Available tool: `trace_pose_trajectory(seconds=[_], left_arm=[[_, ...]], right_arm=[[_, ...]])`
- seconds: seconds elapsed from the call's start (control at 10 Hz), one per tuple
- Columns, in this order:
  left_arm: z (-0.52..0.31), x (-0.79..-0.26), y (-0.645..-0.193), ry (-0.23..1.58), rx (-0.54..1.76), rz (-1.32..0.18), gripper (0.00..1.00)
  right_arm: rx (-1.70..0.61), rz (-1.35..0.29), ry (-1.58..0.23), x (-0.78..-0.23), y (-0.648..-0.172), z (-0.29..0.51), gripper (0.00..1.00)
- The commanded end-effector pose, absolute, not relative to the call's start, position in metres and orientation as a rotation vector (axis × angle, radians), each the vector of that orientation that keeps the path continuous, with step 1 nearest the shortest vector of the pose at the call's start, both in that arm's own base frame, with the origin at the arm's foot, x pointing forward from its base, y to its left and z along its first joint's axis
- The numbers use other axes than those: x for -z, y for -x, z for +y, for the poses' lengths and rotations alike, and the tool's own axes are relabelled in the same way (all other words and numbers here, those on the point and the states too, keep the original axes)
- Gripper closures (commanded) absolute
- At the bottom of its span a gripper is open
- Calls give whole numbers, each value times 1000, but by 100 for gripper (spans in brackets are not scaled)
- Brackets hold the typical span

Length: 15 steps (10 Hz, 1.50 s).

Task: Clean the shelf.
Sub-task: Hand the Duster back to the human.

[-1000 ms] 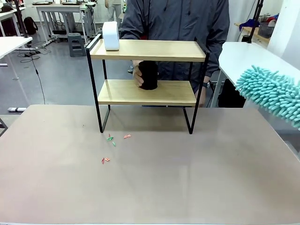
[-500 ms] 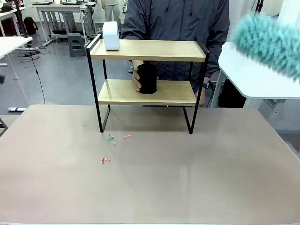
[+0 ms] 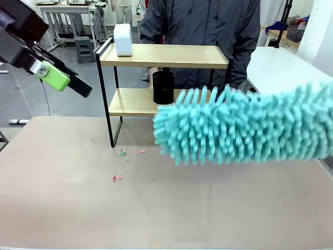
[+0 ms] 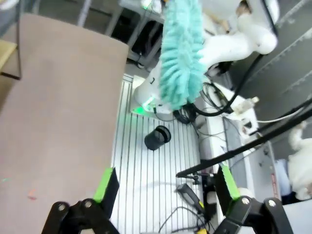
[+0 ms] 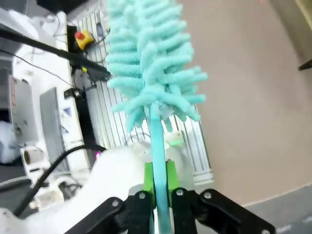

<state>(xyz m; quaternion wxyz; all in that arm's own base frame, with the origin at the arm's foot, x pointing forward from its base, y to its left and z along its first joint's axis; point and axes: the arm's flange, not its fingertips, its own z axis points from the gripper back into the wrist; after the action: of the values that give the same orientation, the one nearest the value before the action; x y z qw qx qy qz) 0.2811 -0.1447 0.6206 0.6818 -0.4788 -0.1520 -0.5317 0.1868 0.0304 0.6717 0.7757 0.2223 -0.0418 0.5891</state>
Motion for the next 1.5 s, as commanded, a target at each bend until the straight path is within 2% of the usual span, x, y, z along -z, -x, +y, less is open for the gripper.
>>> trace_pose_trajectory(seconds=[0.0, 0.2, 0.3, 0.5, 0.6, 1.0, 1.4], left_arm=[[-117, -634, -280, 1041, 1132, -411, 0], [-135, -624, -283, 1066, 1172, -364, 0], [-151, -624, -285, 1150, 1183, -466, 0], [-196, -632, -299, 1084, 1261, -458, 0], [-219, -632, -304, 1054, 1320, -388, 0], [-296, -607, -302, 1058, 1521, -278, 0], [-310, -586, -298, 1085, 1549, -244, 0]], right_arm=[[-1248, -140, -513, -687, -183, 25, 88], [-1274, -86, -481, -669, -187, 30, 88], [-1370, -48, -481, -671, -209, 57, 88], [-1405, 37, -428, -673, -237, 97, 88], [-1428, 41, -439, -673, -247, 111, 88], [-1433, 39, -538, -662, -280, 145, 88], [-1328, -20, -587, -659, -290, 139, 88]])
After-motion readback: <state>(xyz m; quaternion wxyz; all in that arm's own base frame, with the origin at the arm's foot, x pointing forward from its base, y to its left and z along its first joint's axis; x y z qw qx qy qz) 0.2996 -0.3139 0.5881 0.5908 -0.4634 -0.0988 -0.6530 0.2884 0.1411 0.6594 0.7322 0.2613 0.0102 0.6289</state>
